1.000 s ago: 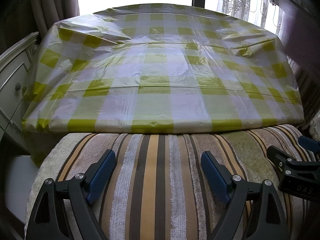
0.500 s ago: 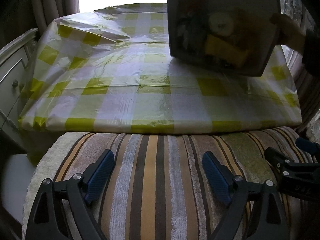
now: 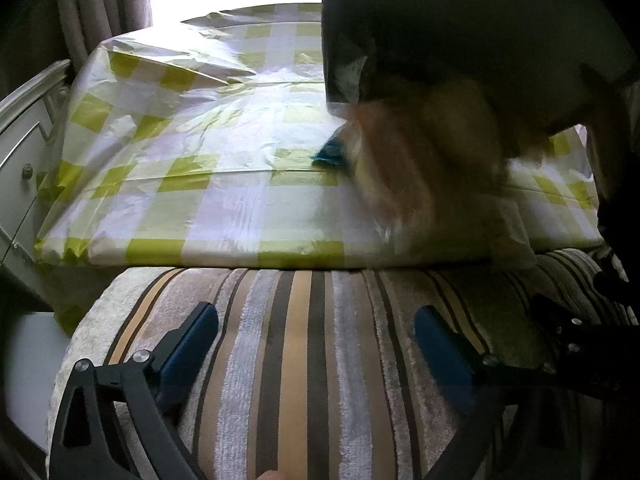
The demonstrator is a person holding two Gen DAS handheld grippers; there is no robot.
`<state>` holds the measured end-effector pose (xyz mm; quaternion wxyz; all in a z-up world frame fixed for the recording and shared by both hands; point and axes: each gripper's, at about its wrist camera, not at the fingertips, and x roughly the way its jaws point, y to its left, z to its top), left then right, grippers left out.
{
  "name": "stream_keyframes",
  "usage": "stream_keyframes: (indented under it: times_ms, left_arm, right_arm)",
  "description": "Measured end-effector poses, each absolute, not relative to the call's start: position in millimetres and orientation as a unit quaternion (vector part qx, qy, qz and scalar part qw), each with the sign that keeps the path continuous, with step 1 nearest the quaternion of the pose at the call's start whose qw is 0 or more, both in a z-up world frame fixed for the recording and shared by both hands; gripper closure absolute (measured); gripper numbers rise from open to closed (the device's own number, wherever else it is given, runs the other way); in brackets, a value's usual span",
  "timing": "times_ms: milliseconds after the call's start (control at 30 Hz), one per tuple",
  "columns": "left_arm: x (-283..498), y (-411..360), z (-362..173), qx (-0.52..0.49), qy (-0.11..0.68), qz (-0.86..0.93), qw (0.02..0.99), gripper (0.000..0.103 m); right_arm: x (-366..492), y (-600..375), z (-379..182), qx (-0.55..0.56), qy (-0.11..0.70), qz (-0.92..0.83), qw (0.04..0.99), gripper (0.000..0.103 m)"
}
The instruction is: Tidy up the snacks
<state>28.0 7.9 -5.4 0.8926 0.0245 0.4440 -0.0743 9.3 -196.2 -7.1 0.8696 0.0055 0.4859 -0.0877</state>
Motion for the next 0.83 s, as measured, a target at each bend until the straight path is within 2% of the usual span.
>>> stream_keyframes:
  times_ms: [833]
  left_arm:
    - [28.4, 7.6, -3.5, 0.021, 0.448, -0.072, 0.891, 0.0]
  right_arm:
    - [12.0, -198.9, -7.1, 0.003, 0.487, -0.088, 0.869, 0.0]
